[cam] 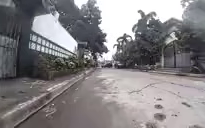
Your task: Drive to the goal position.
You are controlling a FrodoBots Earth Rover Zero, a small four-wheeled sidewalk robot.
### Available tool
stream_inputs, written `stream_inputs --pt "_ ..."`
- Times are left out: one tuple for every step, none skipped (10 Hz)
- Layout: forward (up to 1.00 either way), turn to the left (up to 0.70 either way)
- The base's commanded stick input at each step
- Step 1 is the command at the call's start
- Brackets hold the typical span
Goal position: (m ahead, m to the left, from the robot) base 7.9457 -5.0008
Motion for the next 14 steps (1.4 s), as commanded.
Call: stream_inputs --pt "0.70 -0.10" --pt "0.70 -0.22" --pt "0.70 -0.33" --pt "0.70 -0.24" --pt "0.70 -0.10" --pt "0.70 0.00" --pt "0.70 0.00" --pt "0.70 0.00" --pt "0.70 0.00" --pt "0.70 0.00" --pt "0.70 -0.04" --pt "0.70 -0.35" --pt "0.70 -0.35" --pt "0.70 -0.35"
